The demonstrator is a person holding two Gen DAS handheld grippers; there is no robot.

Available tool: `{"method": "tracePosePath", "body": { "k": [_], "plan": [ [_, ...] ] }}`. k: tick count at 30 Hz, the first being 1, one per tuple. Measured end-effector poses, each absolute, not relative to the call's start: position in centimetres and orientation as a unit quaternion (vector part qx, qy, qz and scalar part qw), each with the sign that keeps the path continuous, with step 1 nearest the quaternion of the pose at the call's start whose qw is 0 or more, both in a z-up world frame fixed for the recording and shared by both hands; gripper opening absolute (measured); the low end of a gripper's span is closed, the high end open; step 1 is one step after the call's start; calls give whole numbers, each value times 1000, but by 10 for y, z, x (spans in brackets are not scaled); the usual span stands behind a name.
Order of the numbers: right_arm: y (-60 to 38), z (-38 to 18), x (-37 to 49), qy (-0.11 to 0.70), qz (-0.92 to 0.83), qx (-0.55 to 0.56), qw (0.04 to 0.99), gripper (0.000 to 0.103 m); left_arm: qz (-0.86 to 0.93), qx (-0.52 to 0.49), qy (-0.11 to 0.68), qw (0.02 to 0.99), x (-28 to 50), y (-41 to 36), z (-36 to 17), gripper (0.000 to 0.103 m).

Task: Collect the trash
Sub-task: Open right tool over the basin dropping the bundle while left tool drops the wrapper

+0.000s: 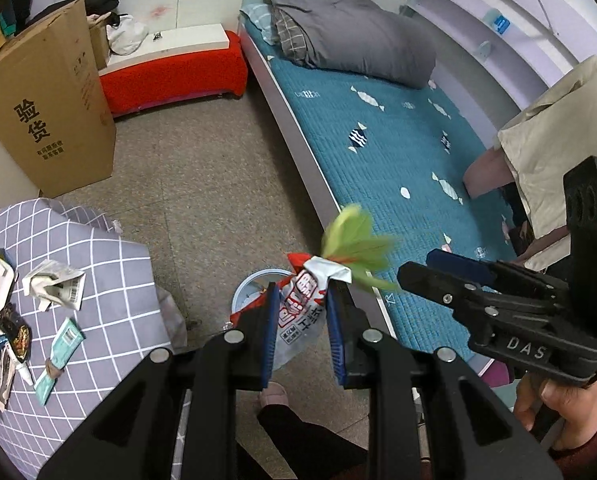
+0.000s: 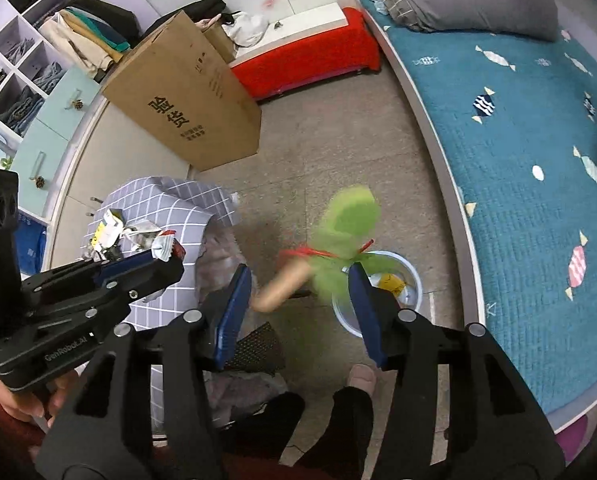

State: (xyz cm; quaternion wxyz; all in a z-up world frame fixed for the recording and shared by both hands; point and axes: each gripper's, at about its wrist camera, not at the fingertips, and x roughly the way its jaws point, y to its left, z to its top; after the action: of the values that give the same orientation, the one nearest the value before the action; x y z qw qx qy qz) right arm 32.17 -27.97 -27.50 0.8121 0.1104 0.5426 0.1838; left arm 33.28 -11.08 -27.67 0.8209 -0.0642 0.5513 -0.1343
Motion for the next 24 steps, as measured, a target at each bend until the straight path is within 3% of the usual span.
{"method": "tracePosePath", "body": {
  "k": [24],
  "plan": [
    [-326,-238,306,466,115,98,872,60,-162,-36,546,821,353,-159,-276,23]
  ]
}}
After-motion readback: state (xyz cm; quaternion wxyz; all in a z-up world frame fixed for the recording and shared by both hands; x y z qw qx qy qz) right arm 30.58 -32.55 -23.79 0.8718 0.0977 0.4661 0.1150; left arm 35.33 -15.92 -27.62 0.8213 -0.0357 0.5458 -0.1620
